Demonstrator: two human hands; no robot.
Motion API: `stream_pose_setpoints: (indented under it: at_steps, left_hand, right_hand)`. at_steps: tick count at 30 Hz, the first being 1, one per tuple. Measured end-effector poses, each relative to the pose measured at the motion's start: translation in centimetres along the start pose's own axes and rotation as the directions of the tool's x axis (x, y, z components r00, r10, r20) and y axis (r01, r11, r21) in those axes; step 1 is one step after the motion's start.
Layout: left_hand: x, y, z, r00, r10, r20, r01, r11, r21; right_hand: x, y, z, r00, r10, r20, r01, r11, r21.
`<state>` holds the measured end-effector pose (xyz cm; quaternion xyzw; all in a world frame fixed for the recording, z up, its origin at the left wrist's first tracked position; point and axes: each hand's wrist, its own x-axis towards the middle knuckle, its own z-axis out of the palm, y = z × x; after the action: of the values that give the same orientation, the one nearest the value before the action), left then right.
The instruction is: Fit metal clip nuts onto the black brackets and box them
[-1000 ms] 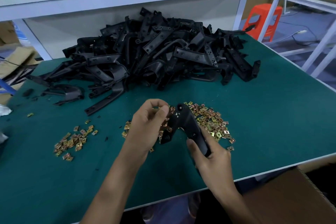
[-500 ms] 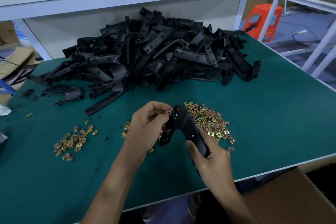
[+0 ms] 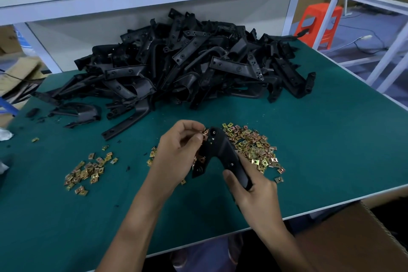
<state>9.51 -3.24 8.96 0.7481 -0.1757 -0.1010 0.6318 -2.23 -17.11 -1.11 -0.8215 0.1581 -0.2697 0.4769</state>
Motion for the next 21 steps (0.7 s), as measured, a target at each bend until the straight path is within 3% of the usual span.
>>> stream_pose_setpoints:
  at_steps: [3,11,16,21]
  left_hand:
    - [0.3,0.1,-0.7,0.998,0.042,0.041,-0.047,0.987,0.156]
    - [0.7,0.9,-1.4,0.975,0.042,0.220,-0.116,0.935,0.336]
    - [0.8,1.5,-1.8,0.964,0.015,0.264,-0.107,0.934,0.341]
    - [0.3,1.2,-0.3,0.993,0.048,0.106,-0.065,0.985,0.163]
  right_hand:
    - [0.0,0.1,0.0,1.000,-0.019,0.006,0.019,1.000,-0.021]
    - [0.2,0.1,0.0,0.999,-0.032,0.027,0.034,0.997,-0.074]
    - [0.2,0.1,0.0,0.999,-0.014,0.037,0.017,0.997,-0.081]
    - [-0.1,-1.1,0.4,0.993,0.113,0.023,-0.115,0.988,0.099]
